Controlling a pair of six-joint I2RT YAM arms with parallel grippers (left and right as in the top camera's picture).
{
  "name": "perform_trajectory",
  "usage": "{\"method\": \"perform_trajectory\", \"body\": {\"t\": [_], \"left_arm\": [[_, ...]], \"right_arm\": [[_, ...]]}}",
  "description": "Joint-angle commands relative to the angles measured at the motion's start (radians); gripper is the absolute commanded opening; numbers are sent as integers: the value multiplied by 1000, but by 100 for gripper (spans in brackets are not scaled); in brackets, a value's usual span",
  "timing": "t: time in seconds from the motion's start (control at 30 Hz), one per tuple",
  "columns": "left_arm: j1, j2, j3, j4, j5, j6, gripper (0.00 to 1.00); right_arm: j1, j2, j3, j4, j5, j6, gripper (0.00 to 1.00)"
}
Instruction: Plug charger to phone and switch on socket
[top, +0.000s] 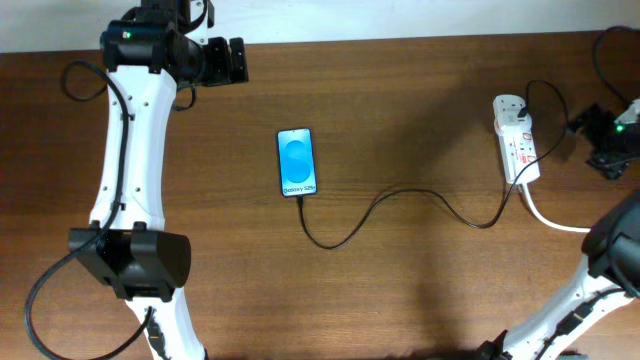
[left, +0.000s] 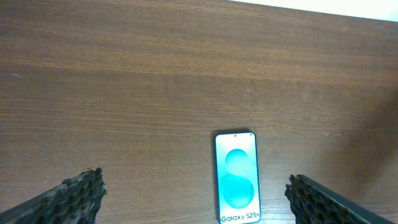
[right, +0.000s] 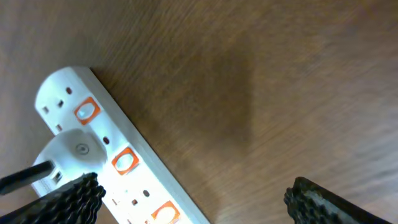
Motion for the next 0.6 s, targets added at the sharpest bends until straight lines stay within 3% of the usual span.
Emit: {"method": "perform_trajectory", "body": {"t": [0.0, 0.57], "left_arm": [[0, 2, 4, -2, -7, 2, 99], [0, 2, 5, -2, -7, 2, 99]], "right_arm": [[37, 46, 7, 18, 2, -21, 98], [93, 121, 6, 18, 59, -36, 98]]}}
